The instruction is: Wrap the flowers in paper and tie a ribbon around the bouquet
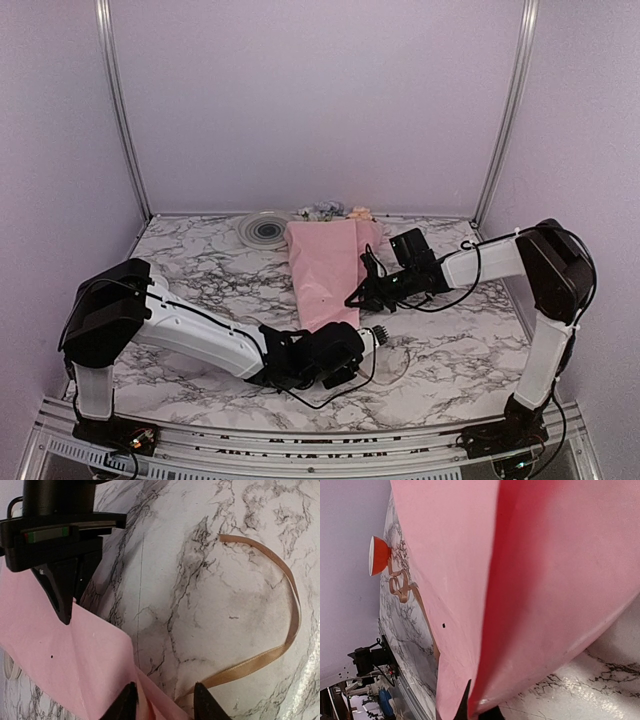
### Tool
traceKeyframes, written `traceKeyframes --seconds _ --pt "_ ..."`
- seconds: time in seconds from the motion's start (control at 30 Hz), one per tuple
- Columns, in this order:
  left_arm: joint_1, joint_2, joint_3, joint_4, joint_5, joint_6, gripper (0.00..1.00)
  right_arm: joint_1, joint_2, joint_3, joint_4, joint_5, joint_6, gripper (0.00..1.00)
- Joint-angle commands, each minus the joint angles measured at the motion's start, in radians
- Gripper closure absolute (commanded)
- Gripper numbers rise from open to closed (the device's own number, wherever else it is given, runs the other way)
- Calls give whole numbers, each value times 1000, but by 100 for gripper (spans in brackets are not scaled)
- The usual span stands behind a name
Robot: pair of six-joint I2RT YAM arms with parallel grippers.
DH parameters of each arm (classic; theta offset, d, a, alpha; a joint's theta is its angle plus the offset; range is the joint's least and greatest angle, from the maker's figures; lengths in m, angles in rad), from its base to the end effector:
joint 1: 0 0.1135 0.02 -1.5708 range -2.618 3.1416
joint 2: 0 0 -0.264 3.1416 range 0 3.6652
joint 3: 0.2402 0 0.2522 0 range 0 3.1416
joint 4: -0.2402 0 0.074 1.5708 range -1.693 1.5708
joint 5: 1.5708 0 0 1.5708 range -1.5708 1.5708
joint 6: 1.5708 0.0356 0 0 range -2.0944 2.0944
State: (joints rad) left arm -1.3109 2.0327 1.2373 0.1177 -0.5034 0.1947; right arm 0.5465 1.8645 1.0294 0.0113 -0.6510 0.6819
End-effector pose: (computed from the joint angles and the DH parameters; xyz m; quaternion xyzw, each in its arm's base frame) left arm 0.1281 -0.4149 0.1509 0.5187 0.7110 -0.0310 0.4737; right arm 0.3090 0.2132 0.1498 -0.0567 0.8880 0.4426 0.1109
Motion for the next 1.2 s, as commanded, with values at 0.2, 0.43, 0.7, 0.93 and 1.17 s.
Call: traceKeyframes --seconds 0.2,0.43,0.7,0.93,1.17 --pt "10 6 12 -19 -35 -8 95 14 4 8 17 -9 0 100" --pt "18 0 6 -19 -62 -18 100 11 -25 52 -142 73 -103 86" --pt "23 -9 -14 -20 -37 -17 100 -44 -157 31 -441 285 -254 71" --pt "29 -13 -10 -30 -24 -31 100 -65 -298 -12 -692 548 -276 65" --pt "33 -18 -17 -28 4 -37 100 25 -344 -69 -855 637 -221 65"
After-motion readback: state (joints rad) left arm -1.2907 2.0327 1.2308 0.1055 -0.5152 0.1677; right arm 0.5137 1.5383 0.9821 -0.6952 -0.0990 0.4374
